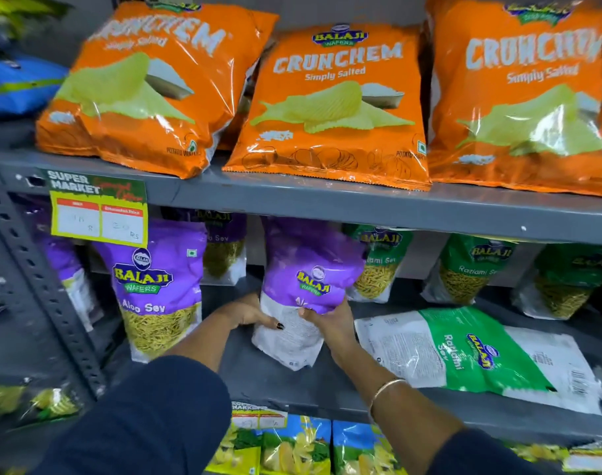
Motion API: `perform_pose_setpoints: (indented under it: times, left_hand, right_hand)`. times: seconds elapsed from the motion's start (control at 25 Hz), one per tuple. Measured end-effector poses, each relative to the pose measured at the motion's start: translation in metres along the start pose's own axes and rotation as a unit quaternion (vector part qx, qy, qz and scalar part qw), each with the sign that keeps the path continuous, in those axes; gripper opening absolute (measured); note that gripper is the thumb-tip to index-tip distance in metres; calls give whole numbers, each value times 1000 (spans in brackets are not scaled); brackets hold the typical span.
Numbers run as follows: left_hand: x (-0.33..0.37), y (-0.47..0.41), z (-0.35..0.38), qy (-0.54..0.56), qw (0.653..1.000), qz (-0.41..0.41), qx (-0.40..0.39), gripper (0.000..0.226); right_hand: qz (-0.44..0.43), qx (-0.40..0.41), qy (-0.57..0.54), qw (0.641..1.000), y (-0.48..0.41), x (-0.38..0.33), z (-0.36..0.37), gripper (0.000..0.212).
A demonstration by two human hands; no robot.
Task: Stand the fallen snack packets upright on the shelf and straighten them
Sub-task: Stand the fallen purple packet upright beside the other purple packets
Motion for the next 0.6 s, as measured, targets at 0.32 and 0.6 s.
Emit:
perform_pose_setpoints:
  times: [0.32,0.6]
  left_hand:
    - [-31,12,-1,42,996,-3,74,98]
    - [-17,31,4,72,996,-27,49,46]
  right_hand:
    - [-16,-14,261,965,-16,3,-1,76]
    - [34,-149,286,946,-7,13,-1,37]
Point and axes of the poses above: each hand's wrist, its own y-axis away from the middle knuckle, its own z-axis out of the palm, x = y × z, the point moved 5 cm from there along -y, towards the middle knuckle, and after that the axes turned 14 degrees about x, right-handed, at the moved point
